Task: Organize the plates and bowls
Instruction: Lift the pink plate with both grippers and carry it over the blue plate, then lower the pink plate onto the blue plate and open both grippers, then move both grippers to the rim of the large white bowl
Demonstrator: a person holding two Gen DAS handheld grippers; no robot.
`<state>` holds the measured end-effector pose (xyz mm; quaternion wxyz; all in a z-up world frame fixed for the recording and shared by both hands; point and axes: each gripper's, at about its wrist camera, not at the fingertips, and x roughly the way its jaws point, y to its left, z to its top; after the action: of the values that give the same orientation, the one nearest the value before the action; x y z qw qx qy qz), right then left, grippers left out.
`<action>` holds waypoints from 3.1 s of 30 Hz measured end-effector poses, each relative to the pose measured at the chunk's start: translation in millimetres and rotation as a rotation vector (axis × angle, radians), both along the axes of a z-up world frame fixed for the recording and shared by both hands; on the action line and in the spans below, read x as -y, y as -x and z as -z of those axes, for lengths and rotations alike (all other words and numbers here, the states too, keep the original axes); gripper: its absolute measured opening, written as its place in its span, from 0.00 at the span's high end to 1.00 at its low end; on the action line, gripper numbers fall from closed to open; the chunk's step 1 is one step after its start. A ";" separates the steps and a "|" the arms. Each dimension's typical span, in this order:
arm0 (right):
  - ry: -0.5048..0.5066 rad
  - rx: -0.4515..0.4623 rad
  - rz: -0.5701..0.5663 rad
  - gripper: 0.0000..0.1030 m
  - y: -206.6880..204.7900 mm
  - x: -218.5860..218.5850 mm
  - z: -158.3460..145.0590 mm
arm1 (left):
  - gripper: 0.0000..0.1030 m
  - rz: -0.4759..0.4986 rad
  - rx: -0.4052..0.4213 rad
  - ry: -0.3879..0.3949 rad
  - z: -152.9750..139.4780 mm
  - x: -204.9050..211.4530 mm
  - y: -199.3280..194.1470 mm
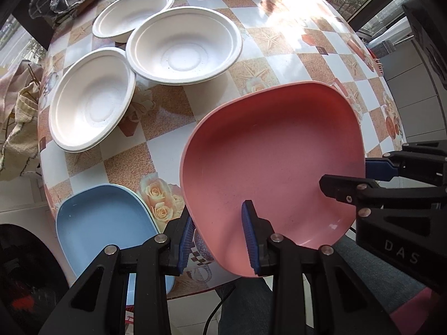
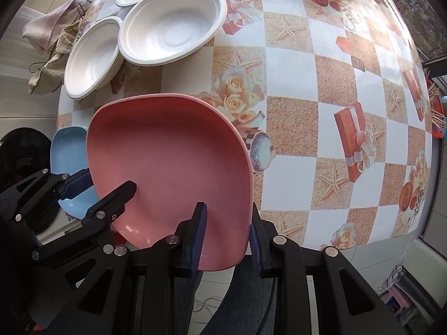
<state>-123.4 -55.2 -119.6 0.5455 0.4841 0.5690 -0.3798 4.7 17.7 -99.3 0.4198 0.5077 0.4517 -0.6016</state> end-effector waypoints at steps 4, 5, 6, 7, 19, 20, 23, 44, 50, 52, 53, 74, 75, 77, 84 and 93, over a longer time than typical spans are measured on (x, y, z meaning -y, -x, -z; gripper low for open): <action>0.016 0.000 -0.022 0.69 -10.5 -2.8 -6.6 | 0.66 -0.023 -0.001 0.019 -0.4 10.7 -8.8; 0.018 0.001 -0.029 0.69 -13.9 -2.5 -7.6 | 0.66 -0.029 0.000 0.024 -0.6 10.5 -11.0; 0.020 0.001 -0.035 0.69 -16.4 -2.3 -8.7 | 0.66 -0.035 0.002 0.028 -1.7 10.0 -14.6; 0.022 0.003 -0.043 0.69 -20.2 -2.6 -9.6 | 0.66 -0.043 0.004 0.031 -2.2 9.8 -17.5; 0.018 0.043 -0.167 0.69 -83.1 -6.9 -1.4 | 0.66 -0.169 0.046 0.046 -5.2 -0.7 -69.2; 0.015 0.046 -0.179 0.69 -88.6 -7.9 -0.9 | 0.66 -0.182 0.049 0.044 -5.0 -2.4 -74.5; -0.005 0.063 -0.215 0.69 -106.1 -12.2 4.3 | 0.66 -0.226 0.061 0.036 -3.8 -7.0 -92.1; -0.159 0.153 -0.281 0.69 -168.1 -25.8 44.0 | 0.66 -0.309 0.151 -0.024 11.2 -22.2 -146.1; -0.176 0.181 -0.248 0.43 -157.8 -20.5 46.5 | 0.48 -0.333 0.160 -0.034 13.2 -22.0 -151.4; -0.154 0.173 -0.214 0.26 -150.9 -16.4 44.1 | 0.43 -0.356 0.166 -0.030 12.4 -20.8 -156.7; -0.152 0.184 -0.187 0.25 -144.6 -13.3 42.9 | 0.37 -0.373 0.150 -0.030 11.7 -19.7 -159.9; -0.183 0.228 0.177 0.25 -58.5 28.2 43.2 | 0.31 -0.344 0.078 0.016 -13.5 45.7 -153.6; -0.189 0.242 0.195 0.25 -58.8 31.6 44.0 | 0.31 -0.344 0.083 0.021 -15.0 53.4 -155.1; -0.199 0.266 0.226 0.25 -66.1 37.0 49.1 | 0.30 -0.340 0.093 0.027 -15.8 69.2 -158.4; -0.248 0.298 0.321 0.25 -87.5 61.6 72.7 | 0.29 -0.309 0.151 -0.021 3.6 111.2 -164.4; -0.246 0.303 0.380 0.25 -97.4 92.7 83.6 | 0.29 -0.310 0.184 -0.060 35.8 144.1 -171.1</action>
<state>-26.0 -147.9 -203.2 0.4806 0.6962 0.4217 -0.3262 175.9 -126.4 -135.1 0.5320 0.4971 0.5019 -0.4669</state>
